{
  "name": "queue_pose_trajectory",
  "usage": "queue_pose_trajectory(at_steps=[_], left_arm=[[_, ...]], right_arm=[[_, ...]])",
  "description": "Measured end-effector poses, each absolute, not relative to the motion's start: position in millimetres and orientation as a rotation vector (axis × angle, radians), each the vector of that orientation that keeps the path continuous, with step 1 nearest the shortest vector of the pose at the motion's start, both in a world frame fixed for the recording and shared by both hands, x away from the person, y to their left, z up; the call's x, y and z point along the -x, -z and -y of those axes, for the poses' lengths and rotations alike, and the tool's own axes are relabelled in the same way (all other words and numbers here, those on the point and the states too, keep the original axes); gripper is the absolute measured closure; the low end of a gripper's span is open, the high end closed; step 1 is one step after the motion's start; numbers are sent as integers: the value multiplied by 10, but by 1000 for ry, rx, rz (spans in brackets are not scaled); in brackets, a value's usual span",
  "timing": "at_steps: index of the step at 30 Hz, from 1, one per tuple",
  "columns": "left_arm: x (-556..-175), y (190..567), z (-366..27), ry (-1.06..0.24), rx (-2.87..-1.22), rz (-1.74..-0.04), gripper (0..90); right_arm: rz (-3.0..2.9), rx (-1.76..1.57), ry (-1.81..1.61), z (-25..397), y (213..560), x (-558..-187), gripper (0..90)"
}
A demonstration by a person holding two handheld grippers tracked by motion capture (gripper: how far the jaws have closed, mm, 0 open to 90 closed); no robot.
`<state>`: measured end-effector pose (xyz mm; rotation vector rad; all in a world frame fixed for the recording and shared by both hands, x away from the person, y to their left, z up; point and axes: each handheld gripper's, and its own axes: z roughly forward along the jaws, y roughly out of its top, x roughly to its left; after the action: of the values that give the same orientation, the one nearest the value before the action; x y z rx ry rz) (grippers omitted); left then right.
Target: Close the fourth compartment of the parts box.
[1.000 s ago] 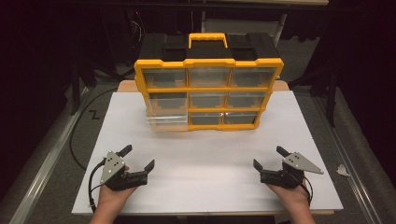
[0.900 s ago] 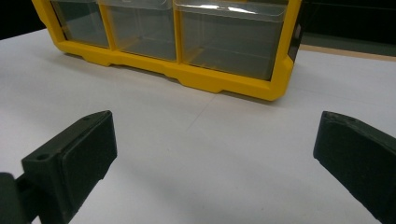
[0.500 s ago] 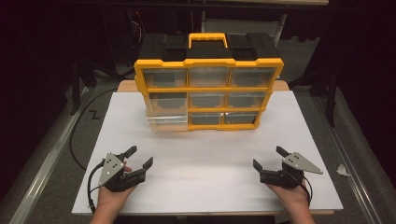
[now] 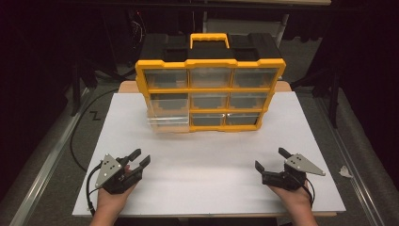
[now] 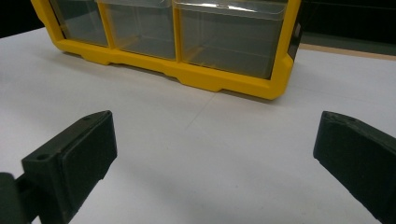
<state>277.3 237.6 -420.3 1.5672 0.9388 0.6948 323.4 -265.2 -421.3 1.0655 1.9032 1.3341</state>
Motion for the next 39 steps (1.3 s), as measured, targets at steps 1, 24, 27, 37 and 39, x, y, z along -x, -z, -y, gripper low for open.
queue_pose_trajectory(at_steps=[1, 24, 27, 37, 39], left_arm=[[-2773, 4203, -2376, -695, -1567, -939, 604], [-2769, 4215, -2410, -715, -1554, -955, 887], [-2770, 4213, -2413, -724, -1554, -965, 895], [-2746, 4220, -2392, -774, -1572, -939, 896], [-2735, 4215, -2371, -799, -1578, -923, 897]], right_arm=[[-1903, -1066, -1334, 2651, 4213, -3234, 7], [-1905, -1069, -1336, 2651, 4224, -3234, 7], [-1907, -1069, -1334, 2648, 4226, -3234, 7], [-1905, -1069, -1335, 2647, 4226, -3234, 6], [-1903, -1068, -1335, 2648, 4224, -3233, 6]])
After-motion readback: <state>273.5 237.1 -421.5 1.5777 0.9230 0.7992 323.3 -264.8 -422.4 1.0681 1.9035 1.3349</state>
